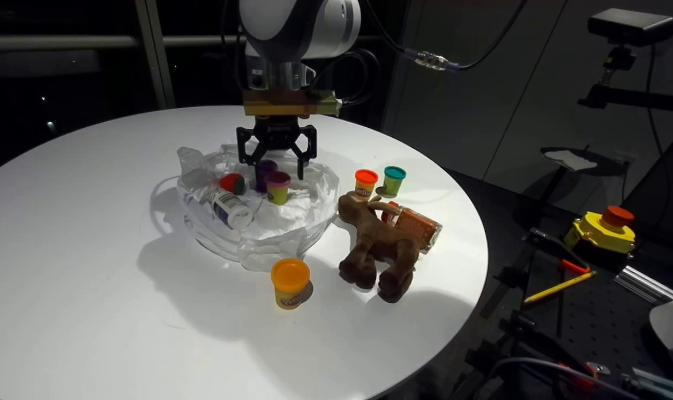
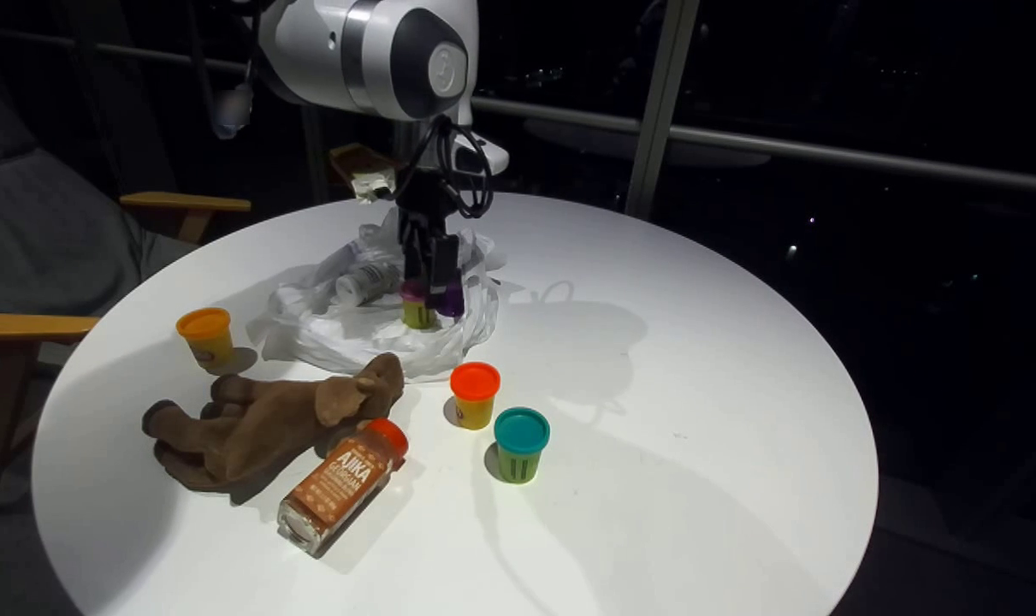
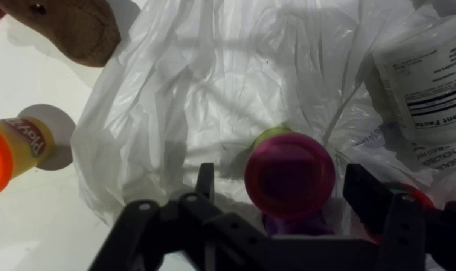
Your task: Remove all the contents from the white plastic bag and put them on the table
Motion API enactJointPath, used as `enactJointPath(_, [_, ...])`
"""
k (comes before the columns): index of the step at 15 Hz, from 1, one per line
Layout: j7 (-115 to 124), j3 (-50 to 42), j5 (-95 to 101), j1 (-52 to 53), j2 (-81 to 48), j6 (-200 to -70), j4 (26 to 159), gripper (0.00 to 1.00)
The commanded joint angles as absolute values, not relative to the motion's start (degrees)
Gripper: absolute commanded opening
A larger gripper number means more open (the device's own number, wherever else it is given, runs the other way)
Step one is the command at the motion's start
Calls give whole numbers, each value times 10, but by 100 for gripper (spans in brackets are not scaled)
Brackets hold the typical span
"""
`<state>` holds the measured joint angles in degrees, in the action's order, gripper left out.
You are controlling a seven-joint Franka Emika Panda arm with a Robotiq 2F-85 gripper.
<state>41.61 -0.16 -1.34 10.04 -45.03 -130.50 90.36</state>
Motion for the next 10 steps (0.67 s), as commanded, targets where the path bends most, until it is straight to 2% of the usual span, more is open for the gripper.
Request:
enactJointPath(1, [394,1,-36,98,-464,-1279,870,56])
enactJointPath(5, [390,0,-43,101,-450,-1277,884,28])
enactJointPath(10, [420,-5,-38,124,-348,-1307,994,28])
